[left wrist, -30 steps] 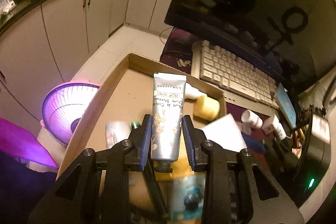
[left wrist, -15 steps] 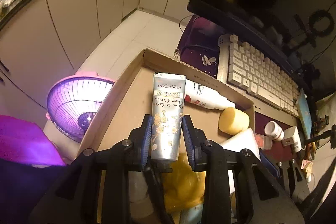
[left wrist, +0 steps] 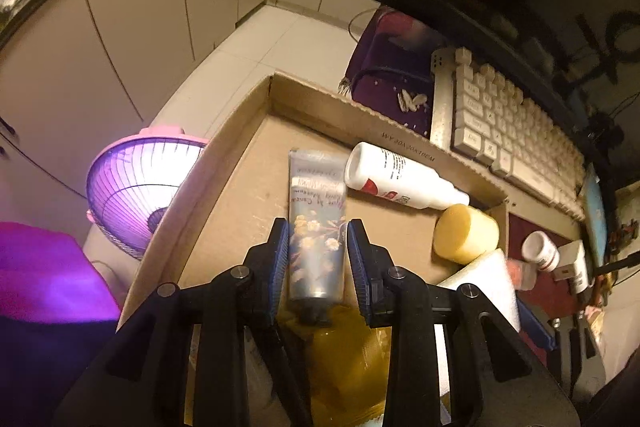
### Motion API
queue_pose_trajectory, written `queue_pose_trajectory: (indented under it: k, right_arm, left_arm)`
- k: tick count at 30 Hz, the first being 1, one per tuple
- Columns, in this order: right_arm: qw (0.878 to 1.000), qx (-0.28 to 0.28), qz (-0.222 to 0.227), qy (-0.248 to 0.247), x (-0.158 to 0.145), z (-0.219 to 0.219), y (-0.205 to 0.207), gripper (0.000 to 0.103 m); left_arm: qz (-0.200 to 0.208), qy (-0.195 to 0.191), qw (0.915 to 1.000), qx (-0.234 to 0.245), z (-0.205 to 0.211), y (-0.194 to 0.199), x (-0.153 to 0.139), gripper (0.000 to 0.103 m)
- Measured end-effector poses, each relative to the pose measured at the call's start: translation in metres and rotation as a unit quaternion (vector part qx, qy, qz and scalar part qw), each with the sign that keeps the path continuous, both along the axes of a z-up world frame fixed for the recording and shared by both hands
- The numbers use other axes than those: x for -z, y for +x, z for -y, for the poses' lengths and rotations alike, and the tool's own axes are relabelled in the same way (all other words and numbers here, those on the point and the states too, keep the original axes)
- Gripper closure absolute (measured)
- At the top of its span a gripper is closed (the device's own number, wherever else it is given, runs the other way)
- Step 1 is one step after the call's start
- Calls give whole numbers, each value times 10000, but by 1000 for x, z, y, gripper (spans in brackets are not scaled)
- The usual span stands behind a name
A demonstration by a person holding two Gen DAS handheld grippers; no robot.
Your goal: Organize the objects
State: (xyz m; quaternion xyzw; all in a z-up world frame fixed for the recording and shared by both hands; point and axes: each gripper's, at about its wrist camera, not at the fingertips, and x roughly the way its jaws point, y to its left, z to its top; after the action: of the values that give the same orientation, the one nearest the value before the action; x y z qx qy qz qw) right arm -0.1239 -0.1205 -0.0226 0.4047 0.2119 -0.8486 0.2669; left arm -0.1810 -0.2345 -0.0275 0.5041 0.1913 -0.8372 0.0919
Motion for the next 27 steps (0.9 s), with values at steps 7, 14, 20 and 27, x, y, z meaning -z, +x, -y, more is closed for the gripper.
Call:
queue_pose_trajectory:
  k: [7, 14, 20, 27]
  right_arm:
    - [9976, -20, 339, -601, -7, -13, -1, 23]
    - [9830, -12, 539, -1754, -25, -66, 17, 22]
    - [9721, -36, 700, -2240, -18, -126, 43, 22]
    - [9753, 398, 831, -2006, 11, -190, 50, 22]
  left_arm:
    - [-525, 329, 9979, -183, 3, 22, -22, 62]
    - [-1212, 433, 9915, -190, -23, 76, -47, 46]
    - [-1874, 369, 9815, 157, -87, 139, -63, 46]
    - [-2015, 637, 9750, 686, -156, 170, -56, 46]
